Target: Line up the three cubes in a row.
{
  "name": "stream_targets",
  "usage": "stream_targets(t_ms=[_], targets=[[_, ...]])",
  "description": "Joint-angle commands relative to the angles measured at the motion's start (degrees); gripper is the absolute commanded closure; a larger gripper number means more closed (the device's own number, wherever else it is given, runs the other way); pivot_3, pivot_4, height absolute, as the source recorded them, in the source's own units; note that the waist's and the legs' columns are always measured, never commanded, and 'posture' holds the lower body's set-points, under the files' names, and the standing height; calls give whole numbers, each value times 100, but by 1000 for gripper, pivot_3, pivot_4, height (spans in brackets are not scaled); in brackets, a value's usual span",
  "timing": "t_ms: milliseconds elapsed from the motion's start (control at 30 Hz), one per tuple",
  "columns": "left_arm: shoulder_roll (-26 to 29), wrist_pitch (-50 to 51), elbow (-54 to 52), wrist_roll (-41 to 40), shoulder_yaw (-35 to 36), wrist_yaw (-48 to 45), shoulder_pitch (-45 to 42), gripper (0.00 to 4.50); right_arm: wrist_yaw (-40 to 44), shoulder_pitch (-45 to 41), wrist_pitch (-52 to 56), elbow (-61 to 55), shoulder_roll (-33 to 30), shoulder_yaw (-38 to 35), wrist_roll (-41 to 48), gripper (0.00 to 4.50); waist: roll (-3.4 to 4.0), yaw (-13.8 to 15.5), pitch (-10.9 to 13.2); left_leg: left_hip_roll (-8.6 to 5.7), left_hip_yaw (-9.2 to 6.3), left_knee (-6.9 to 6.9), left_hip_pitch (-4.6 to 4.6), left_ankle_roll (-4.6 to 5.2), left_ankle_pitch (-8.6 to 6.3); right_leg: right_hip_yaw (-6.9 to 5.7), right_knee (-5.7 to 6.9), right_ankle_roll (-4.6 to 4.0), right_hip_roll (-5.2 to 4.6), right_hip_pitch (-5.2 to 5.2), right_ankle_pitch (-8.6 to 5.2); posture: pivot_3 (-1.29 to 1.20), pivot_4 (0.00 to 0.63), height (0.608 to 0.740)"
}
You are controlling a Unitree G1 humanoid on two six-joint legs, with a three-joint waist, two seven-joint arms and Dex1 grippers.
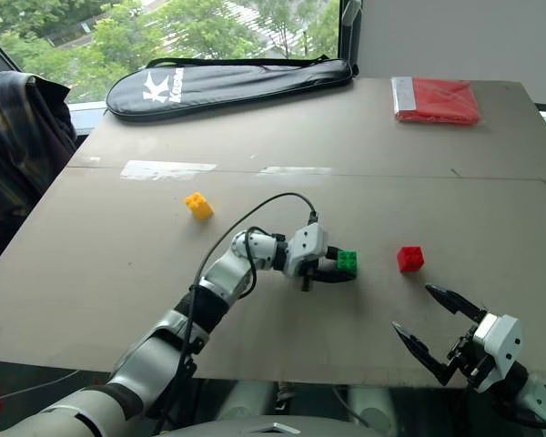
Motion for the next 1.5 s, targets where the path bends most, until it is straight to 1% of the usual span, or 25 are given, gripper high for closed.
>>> stream_targets(t_ms=[33,300,600,667,700,733,800,833,867,1000,1133,1200,1267,1300,1400,1433,1500], targets=[[-296,-476,723,257,-80,-43,-328,3193,-165,270,-244,-278,144,-194,-24,0,1,6,-1,0,0,0,1,0,0,0,0,3,2,1,0,0,150,700],[-637,-775,1522,464,103,106,-720,3193,-311,290,-264,-294,198,-183,-55,0,3,30,-4,-7,-1,22,1,2,2,4,1,38,0,10,1,0,150,700],[-714,-862,1850,558,215,-85,-822,3193,-371,232,-196,-392,164,-85,-67,0,4,26,-5,-8,-2,28,1,4,2,5,1,46,0,14,5,0,150,700],[-729,-855,1883,545,289,-63,-836,2159,-370,241,-186,-414,159,-86,-59,0,3,26,-6,-8,-2,28,1,4,2,4,1,46,0,14,5,0,150,700],[-735,-862,1904,554,315,-48,-846,1910,-369,246,-183,-422,158,-85,-58,0,3,26,-6,-8,-2,28,1,4,2,5,1,46,0,14,5,0,150,700],[-736,-889,1951,591,336,15,-869,1567,-372,249,-177,-437,158,-78,-60,0,3,26,-6,-8,-2,28,1,4,2,5,1,46,0,14,5,0,150,700],[-739,-923,2010,639,362,80,-897,537,-377,257,-168,-459,160,-70,-63,0,3,26,-7,-8,-2,29,1,4,2,5,1,47,0,14,5,0,150,700],[-732,-939,2044,670,374,125,-913,92,-377,260,-158,-477,161,-61,-61,0,3,26,-7,-8,-2,29,2,4,2,5,1,47,0,15,6,0,150,700],[-718,-951,2061,681,393,135,-917,35,-378,262,-151,-487,163,-53,-60,0,3,26,-7,-8,-2,29,3,4,2,5,2,47,0,15,6,0,150,700],[-607,-1024,1996,744,439,155,-847,35,-373,269,-138,-513,162,-33,-52,0,3,18,-8,-8,-3,31,5,5,3,5,2,48,1,18,8,0,150,700],[-275,-734,1180,465,559,-158,-414,35,-363,255,-129,-542,161,0,-22,0,6,-49,-9,0,-1,31,7,5,3,10,3,47,7,18,9,0,150,700],[1,-388,430,278,600,-345,-44,35,-335,236,-71,-584,146,40,51,0,8,-113,-10,12,0,30,7,3,2,9,3,45,15,15,9,0,150,700],[446,66,-645,70,683,-432,508,35,-268,222,-11,-636,83,80,110,0,13,-160,-13,21,1,22,7,2,1,11,2,36,15,10,13,0,150,700],[646,320,-1135,-39,744,-417,760,35,-241,212,16,-659,50,90,136,0,15,-176,-14,28,3,19,7,1,1,17,1,19,10,6,22,0,150,700],[1226,943,-2544,-372,1062,-223,1597,35,-141,143,132,-723,-73,125,278,0,19,-155,-13,36,1,7,7,1,1,30,0,10,11,-2,23,0,150,700],[1367,1008,-2942,-458,1210,-94,1890,35,-93,111,181,-742,-113,150,336,0,20,-151,-13,37,1,7,6,0,1,37,0,9,10,-3,24,0,150,700],[1456,1148,-3431,-580,1526,288,2347,35,-30,53,267,-781,-172,206,415,0,23,-72,-12,35,-1,8,4,0,1,35,-3,8,6,-2,25,0,150,700]])
